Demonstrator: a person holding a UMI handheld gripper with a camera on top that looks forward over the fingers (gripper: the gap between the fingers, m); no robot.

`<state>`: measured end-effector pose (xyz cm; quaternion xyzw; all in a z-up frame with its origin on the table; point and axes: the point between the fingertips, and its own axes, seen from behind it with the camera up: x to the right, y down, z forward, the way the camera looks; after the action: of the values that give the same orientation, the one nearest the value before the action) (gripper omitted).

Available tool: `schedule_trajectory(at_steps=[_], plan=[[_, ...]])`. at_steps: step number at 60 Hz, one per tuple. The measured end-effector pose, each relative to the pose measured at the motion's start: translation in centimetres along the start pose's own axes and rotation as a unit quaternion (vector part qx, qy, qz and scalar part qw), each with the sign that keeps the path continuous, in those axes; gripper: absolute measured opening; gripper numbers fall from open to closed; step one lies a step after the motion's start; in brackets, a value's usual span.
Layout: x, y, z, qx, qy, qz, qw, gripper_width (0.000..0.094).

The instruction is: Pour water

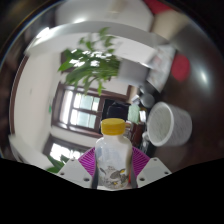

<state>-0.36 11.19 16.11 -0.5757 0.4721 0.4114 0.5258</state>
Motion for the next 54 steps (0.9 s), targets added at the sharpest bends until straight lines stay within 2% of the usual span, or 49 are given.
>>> schedule_trajectory(at_steps=[4, 10, 17, 20, 30, 35, 45, 54], plan=[[-1.7, -0.4, -1.0, 0.001, 0.010, -0.127, 0.992, 0.0452], [-4.4, -3.8, -0.2, 0.017, 0.031, -0.300, 0.953, 0.0452], [-6.6, -8.4, -0.5, 0.059, 0.064, -0.444, 0.892, 0.0459], [-6.6, -12.0, 0.1, 0.085, 0.084, -0.492, 0.862, 0.0466], [-6.0, -20.2, -1.7, 0.149, 0.168, -0.571, 0.789, 0.0477], [-3.3, -22.9, -2.0, 0.152, 0.201, -0.574, 0.779, 0.0476], [6.2, -26.8, 0.0, 0.126, 0.256, -0.564, 0.775, 0.0474], [11.8, -27.4, 1.1, 0.113, 0.273, -0.556, 0.777, 0.0476]])
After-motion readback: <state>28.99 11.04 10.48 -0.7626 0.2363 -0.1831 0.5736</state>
